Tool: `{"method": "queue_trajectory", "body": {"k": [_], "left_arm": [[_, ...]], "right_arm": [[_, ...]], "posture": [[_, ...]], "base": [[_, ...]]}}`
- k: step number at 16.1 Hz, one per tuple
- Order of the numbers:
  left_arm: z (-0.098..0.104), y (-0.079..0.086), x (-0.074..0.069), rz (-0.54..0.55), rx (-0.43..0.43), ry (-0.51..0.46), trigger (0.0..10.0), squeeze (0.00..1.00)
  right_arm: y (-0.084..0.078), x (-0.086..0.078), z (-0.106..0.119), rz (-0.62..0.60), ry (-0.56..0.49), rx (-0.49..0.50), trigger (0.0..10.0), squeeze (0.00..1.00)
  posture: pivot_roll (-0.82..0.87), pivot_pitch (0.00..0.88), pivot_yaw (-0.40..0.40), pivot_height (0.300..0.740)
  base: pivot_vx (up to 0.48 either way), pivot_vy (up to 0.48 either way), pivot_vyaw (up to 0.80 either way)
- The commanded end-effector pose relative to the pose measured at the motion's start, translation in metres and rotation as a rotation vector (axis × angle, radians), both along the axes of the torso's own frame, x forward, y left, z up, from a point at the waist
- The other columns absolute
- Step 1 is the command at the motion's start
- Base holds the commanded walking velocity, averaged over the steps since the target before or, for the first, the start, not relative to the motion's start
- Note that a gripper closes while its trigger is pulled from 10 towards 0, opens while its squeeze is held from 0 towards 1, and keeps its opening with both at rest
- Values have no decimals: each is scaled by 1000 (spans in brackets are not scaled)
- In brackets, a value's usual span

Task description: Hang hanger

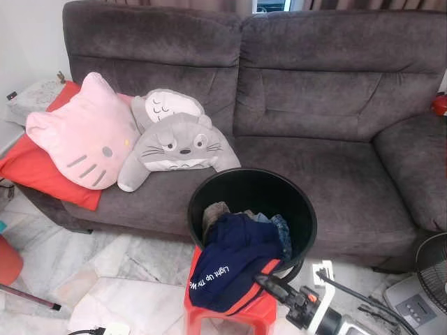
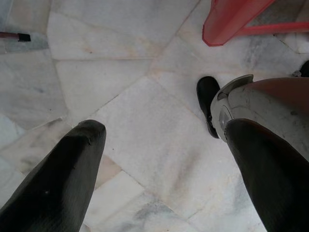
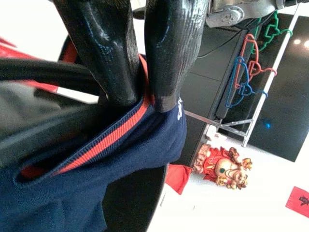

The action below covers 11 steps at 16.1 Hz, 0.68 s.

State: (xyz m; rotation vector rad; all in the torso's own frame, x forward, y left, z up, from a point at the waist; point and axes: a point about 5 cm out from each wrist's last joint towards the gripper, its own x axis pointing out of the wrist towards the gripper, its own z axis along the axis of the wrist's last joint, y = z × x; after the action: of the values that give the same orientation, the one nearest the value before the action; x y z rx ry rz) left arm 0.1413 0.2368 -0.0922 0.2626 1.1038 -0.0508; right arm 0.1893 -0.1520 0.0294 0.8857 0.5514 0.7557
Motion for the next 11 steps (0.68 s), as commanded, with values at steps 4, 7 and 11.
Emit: {"method": "queue_trajectory", "body": {"k": [4,7,11], "left_arm": [[0,2,0,-25,17,11,10000,0],[0,2,0,-25,16,11,10000,0],[0,2,0,-26,15,12,10000,0]], "right_arm": [[4,3,-3,30,-53,-101,10000,392],[5,4,-4,30,-49,-96,10000,1000],[5,8,-8,15,-36,-109,10000,0]], "posture": [[-23,0,27,732],[-23,0,28,732],[-23,0,28,732]], "base": [[0,0,0],[0,0,0],[0,0,0]]}}
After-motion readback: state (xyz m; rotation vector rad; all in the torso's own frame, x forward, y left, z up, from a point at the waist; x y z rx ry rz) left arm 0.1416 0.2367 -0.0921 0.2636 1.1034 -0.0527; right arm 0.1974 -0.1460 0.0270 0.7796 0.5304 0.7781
